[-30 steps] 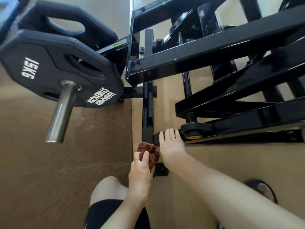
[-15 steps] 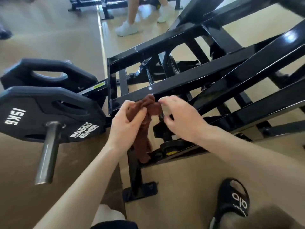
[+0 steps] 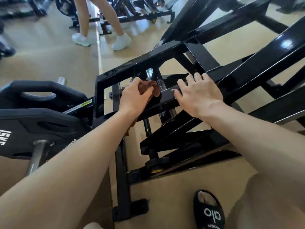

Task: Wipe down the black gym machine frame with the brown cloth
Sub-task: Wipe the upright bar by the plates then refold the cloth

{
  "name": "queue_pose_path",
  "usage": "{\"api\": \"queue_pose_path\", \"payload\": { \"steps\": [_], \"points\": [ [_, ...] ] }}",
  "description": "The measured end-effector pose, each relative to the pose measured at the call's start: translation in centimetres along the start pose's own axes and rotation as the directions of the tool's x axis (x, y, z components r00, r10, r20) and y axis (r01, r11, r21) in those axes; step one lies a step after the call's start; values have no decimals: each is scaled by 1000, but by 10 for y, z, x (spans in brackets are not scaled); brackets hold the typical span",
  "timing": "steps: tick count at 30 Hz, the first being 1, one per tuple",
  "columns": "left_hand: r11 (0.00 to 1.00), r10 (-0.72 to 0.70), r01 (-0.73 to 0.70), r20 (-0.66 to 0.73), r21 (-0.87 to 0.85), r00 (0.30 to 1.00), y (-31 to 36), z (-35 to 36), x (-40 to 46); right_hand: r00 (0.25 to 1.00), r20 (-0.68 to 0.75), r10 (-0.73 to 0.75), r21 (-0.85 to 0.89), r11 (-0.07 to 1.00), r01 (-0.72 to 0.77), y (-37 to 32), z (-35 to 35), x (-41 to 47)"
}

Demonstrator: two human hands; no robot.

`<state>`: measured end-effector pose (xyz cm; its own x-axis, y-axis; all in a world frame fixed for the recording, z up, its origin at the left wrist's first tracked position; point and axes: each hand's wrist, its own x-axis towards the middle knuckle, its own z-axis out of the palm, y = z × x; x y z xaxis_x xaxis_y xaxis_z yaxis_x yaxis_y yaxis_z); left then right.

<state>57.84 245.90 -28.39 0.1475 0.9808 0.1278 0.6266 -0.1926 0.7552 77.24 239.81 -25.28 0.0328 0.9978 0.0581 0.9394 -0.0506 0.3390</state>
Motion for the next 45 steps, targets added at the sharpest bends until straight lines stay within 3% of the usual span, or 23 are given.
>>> {"api": "queue_pose_path", "payload": {
  "steps": [6,19,45],
  "points": [
    [987,73,-73,6,143,997,-7,8,-3,1000,-22,-4,-49,999,3,-2,3,1],
    [981,98,-98,7,166,995,-6,10,-6,999,-43,0,-45,999,-1,-4,3,0],
    [961,-209,197,43,193,977,17,8,6,993,-32,-114,79,990,116,4,7,5]
  ]
}}
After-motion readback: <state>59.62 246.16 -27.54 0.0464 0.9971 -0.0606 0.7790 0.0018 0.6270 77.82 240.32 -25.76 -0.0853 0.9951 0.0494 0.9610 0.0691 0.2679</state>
